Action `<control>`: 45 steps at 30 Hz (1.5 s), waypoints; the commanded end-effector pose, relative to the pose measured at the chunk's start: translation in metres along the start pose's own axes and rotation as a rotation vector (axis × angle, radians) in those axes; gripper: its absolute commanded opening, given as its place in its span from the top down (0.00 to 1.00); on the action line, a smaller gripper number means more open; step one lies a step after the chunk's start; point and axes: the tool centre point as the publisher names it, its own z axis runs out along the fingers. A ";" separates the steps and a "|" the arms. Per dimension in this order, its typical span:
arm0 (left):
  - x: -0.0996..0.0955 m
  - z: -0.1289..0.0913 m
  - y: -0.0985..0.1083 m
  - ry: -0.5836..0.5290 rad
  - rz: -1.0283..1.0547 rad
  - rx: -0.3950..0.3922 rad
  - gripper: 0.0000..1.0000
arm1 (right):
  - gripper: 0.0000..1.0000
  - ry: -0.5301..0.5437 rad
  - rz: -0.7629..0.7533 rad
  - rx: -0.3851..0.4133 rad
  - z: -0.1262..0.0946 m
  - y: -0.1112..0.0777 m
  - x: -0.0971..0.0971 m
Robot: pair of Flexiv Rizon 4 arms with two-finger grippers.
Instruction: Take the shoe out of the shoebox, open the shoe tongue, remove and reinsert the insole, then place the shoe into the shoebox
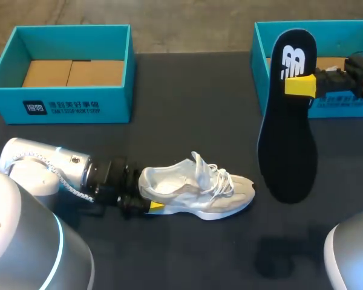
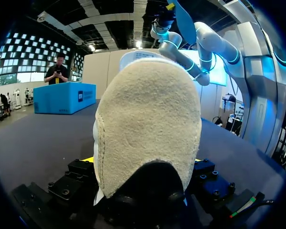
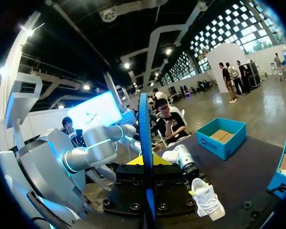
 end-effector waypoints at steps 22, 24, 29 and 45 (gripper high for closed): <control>-0.001 -0.031 0.001 0.034 0.042 -0.164 0.00 | 1.00 0.001 0.001 0.003 0.002 0.001 -0.002; -0.001 -0.032 0.001 0.038 0.038 -0.185 0.00 | 1.00 0.001 0.001 0.003 0.002 0.001 -0.002; 0.000 -0.039 -0.002 0.048 0.038 -0.232 0.00 | 1.00 0.001 0.001 0.003 0.002 0.001 -0.002; 0.007 -0.077 -0.010 0.112 0.092 -0.582 0.00 | 1.00 0.001 0.001 0.003 0.002 0.001 -0.002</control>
